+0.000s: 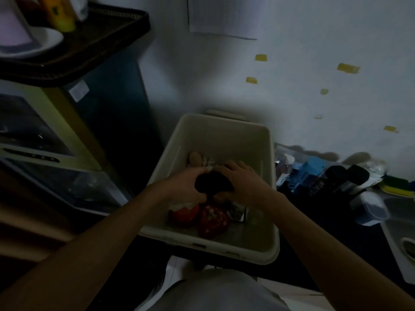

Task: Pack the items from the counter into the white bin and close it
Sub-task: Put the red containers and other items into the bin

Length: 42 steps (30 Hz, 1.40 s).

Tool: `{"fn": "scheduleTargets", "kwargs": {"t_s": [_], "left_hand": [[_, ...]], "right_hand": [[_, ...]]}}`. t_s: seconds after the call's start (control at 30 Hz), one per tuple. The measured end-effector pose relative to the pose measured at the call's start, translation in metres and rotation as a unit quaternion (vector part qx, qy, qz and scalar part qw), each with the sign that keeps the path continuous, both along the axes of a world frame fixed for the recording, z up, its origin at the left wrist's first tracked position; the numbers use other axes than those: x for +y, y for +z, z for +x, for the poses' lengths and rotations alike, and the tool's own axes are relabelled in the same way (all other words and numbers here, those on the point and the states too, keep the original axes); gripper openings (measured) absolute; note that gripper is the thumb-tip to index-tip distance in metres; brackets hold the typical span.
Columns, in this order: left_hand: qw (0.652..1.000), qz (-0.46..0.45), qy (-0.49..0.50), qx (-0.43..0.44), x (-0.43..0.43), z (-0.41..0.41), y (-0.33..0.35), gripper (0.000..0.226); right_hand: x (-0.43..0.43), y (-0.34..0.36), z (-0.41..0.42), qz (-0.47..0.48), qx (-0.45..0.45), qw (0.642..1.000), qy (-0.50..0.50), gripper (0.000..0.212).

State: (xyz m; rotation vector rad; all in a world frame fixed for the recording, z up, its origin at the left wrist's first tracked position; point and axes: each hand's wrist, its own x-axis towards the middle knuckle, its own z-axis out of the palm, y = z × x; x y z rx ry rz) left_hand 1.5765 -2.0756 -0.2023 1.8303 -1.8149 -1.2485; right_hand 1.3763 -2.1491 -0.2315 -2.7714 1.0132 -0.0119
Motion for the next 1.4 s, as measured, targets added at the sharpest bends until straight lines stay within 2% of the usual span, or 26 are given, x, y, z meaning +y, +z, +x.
{"fn": "scheduleTargets", "kwargs": {"t_s": [0.1,0.17,0.23,0.33,0.43,0.53,0.67,0.9,1.17,1.27,1.4], "left_hand": [[0.998,0.043,-0.042,-0.021,0.007,0.006,-0.022,0.062],[0.996,0.036,-0.06,-0.059,0.014,0.009,-0.036,0.069],[0.993,0.049,-0.088,-0.056,0.015,0.012,-0.05,0.064],[0.986,0.07,-0.135,-0.07,0.013,0.013,-0.063,0.055],[0.978,0.085,-0.164,-0.094,0.014,0.011,-0.072,0.059],[0.97,0.11,-0.2,-0.087,0.015,0.009,-0.082,0.048],[0.961,0.139,-0.222,-0.089,0.014,0.01,-0.092,0.052],[0.949,0.2,-0.216,-0.11,0.012,0.009,-0.104,0.056],[0.926,0.225,-0.26,-0.157,0.008,0.009,-0.112,0.043],[0.913,0.252,-0.267,-0.178,0.007,0.009,-0.115,0.044],[0.929,0.217,-0.237,-0.184,0.006,0.01,-0.116,0.04]], "right_hand": [[0.01,-0.013,0.008,0.102,0.048,0.994,-0.016,0.077],[0.019,-0.021,0.012,0.158,0.05,0.986,-0.016,0.066],[0.028,-0.031,0.015,0.208,0.048,0.977,-0.021,0.053],[0.04,-0.044,0.013,0.242,0.045,0.969,-0.019,0.054],[0.048,-0.052,0.014,0.285,0.044,0.957,-0.024,0.052],[0.056,-0.059,0.016,0.308,0.068,0.949,-0.03,0.058],[0.059,-0.07,0.015,0.36,0.113,0.925,-0.042,0.049],[0.057,-0.071,0.016,0.375,0.145,0.915,-0.032,0.053],[0.057,-0.077,0.015,0.384,0.154,0.91,-0.021,0.051],[0.056,-0.077,0.013,0.394,0.163,0.904,-0.027,0.05],[0.056,-0.079,0.012,0.364,0.157,0.916,-0.058,0.045]]}}
